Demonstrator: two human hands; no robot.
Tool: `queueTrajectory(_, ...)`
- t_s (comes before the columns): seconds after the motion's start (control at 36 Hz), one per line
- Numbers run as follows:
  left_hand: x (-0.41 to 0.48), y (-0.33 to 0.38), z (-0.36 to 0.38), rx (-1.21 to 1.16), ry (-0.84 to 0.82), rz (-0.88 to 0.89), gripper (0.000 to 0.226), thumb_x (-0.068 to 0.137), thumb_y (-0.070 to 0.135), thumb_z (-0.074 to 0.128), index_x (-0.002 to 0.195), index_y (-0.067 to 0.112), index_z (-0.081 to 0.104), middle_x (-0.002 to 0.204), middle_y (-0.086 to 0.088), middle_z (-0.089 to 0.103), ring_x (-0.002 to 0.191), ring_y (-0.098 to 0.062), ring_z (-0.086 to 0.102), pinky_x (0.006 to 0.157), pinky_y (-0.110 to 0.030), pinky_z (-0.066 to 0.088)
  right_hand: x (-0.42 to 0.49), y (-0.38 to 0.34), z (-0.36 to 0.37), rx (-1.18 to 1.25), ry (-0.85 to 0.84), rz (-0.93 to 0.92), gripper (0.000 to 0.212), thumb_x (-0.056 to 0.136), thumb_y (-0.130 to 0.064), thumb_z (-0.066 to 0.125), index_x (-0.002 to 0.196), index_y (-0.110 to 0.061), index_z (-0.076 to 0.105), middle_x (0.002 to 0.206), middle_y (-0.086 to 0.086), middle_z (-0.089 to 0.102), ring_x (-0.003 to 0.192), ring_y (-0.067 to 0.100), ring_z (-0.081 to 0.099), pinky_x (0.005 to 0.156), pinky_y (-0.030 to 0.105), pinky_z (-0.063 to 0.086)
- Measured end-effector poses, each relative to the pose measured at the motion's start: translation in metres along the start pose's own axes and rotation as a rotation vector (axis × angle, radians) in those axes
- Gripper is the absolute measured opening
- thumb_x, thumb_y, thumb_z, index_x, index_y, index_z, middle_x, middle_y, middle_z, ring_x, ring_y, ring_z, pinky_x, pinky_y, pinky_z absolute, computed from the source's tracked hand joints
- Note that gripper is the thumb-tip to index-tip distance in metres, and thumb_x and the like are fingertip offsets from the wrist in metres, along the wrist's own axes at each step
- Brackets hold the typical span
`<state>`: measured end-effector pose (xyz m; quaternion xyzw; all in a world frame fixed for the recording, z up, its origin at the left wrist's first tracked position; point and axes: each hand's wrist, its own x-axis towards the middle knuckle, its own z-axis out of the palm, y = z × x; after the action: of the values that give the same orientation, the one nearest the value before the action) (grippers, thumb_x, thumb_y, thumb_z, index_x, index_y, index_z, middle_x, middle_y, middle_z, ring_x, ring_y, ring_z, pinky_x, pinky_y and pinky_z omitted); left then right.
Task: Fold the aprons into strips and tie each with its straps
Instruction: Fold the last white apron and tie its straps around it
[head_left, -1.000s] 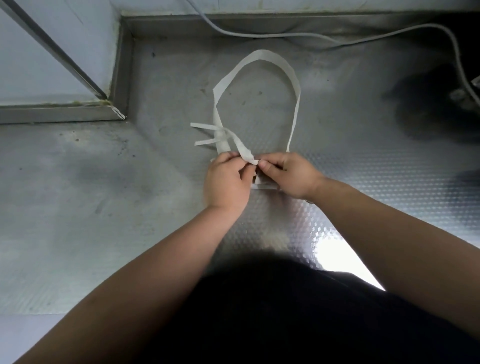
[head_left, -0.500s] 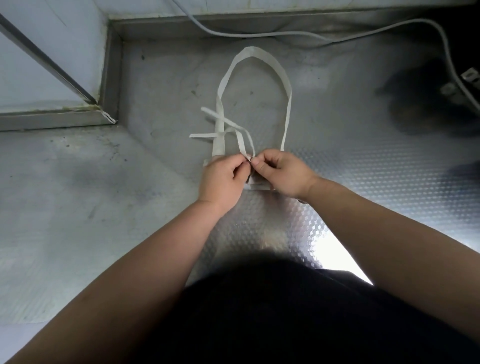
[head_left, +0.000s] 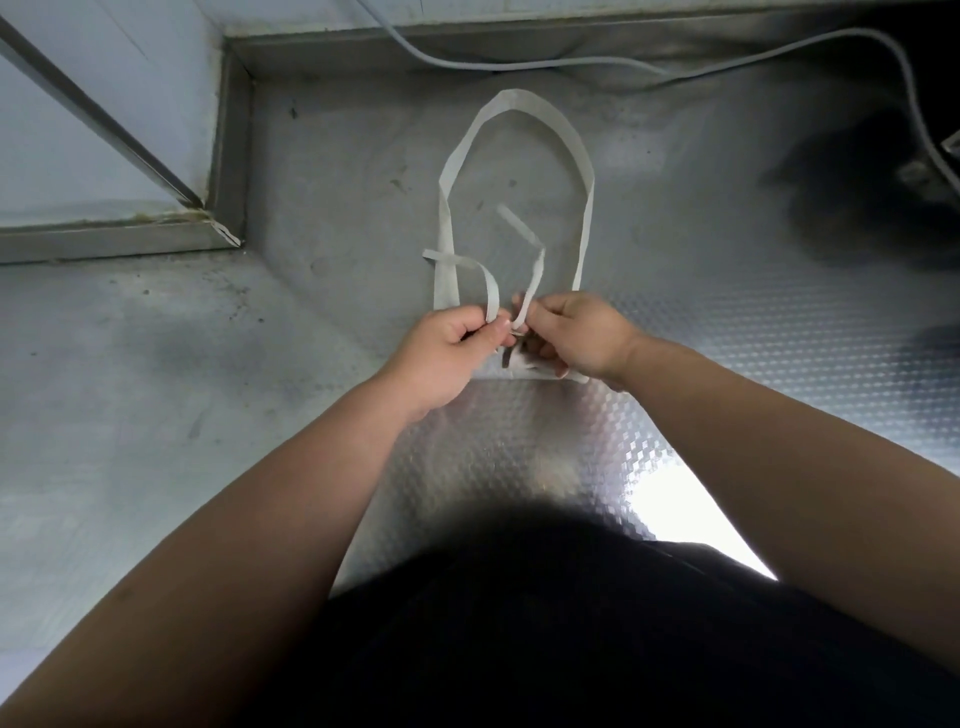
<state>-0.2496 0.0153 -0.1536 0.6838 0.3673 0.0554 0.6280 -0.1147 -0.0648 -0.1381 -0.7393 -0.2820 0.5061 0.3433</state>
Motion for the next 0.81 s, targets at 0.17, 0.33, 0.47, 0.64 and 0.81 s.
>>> queueTrajectory(0.17,0.002,0.002,-0.004,-0.108,-0.007,-0.050,0.017,0.096,0.015,0.052,0.094,0.012,0.069,0.087,0.004,0.069,0.084,-0.003,0.062,0.082,-0.018,0.047,0.002,0.005,-0.003,-0.116,-0.075,-0.033,0.033,0.077,-0.039,0.075,0.069,-0.012,0.057,0.060,0.003,0.056,0.049,0.011,0.047,0.049,0.022,0.039)
queueTrajectory(0.33,0.000,0.003,-0.003,-0.289,0.165,-0.010,0.012,0.088,0.001,0.061,0.095,0.007,0.069,0.079,0.012,0.068,0.071,0.005,0.062,0.071,-0.011,0.049,0.005,0.007,0.006,-0.386,0.114,-0.109,0.031,0.087,-0.036,0.065,0.065,-0.017,0.053,0.059,-0.005,0.050,0.052,0.007,0.044,0.048,0.015,0.033)
queueTrajectory(0.47,-0.002,0.005,-0.004,-0.311,0.143,-0.003,0.014,0.088,0.001,0.061,0.089,0.012,0.070,0.081,0.017,0.070,0.072,0.007,0.062,0.068,-0.009,0.047,0.008,0.000,0.006,-0.017,0.082,0.066,0.031,0.095,-0.023,0.051,0.067,-0.011,0.056,0.058,0.003,0.052,0.053,0.020,0.050,0.046,0.025,0.043)
queueTrajectory(0.64,-0.004,0.005,-0.004,-0.254,0.071,-0.014,0.014,0.088,0.006,0.062,0.086,0.018,0.070,0.075,0.021,0.070,0.078,0.011,0.062,0.072,-0.006,0.045,0.009,-0.004,-0.009,0.329,-0.220,0.174,0.018,0.088,-0.024,0.056,0.100,-0.011,0.060,0.070,0.002,0.046,0.059,0.011,0.043,0.058,0.023,0.038)
queueTrajectory(0.81,-0.004,0.003,-0.001,-0.236,0.111,0.014,0.014,0.086,0.004,0.064,0.088,0.016,0.070,0.078,0.019,0.069,0.077,0.009,0.063,0.075,-0.008,0.046,0.005,0.006,0.001,0.642,-0.127,0.078,0.019,0.094,-0.017,0.053,0.075,-0.017,0.053,0.074,0.004,0.046,0.063,0.013,0.036,0.059,0.025,0.029)
